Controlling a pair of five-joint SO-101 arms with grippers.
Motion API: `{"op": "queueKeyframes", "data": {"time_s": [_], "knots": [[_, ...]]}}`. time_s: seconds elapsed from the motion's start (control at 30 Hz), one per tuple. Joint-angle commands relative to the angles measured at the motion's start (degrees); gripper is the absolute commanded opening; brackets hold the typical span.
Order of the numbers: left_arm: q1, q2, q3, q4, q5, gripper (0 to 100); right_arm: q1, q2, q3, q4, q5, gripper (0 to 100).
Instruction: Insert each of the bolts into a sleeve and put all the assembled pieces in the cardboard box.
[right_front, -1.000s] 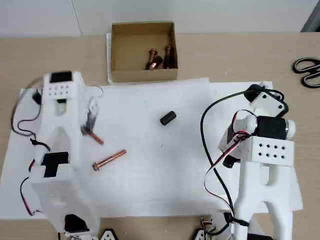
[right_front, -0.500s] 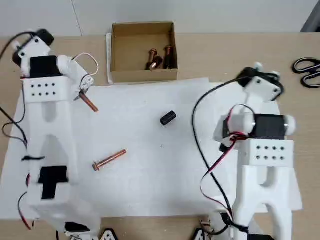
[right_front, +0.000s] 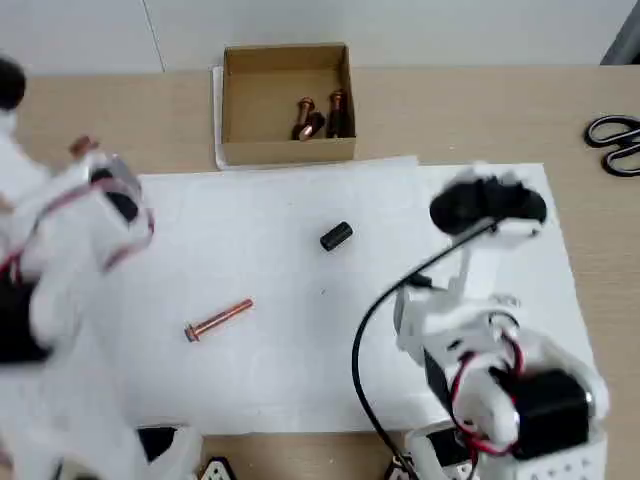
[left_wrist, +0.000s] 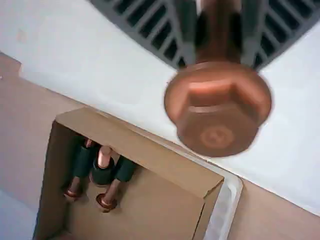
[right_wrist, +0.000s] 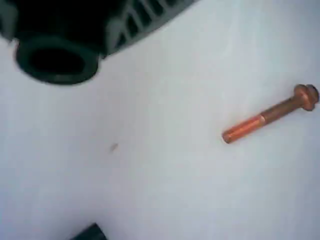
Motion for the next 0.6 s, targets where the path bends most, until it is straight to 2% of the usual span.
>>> {"op": "queueKeyframes", "data": {"time_s": [0.0,0.23,0.47,0.57], "knots": [[-0.26,-11.87,5.41,-0.09,-1.05,1,-0.66,-6.37,5.45,-0.57,1.14,0.2],[-0.09,-27.60,17.80,-5.45,-1.23,1,-2.15,-22.46,18.55,-12.70,1.32,0.2],[0.18,-42.55,32.75,-13.19,-3.69,1,-15.25,-39.60,35.69,-25.01,1.76,0.2],[0.18,-50.73,40.84,-14.59,-5.63,1,-17.89,-43.74,41.14,-27.21,5.36,0.2]]}}
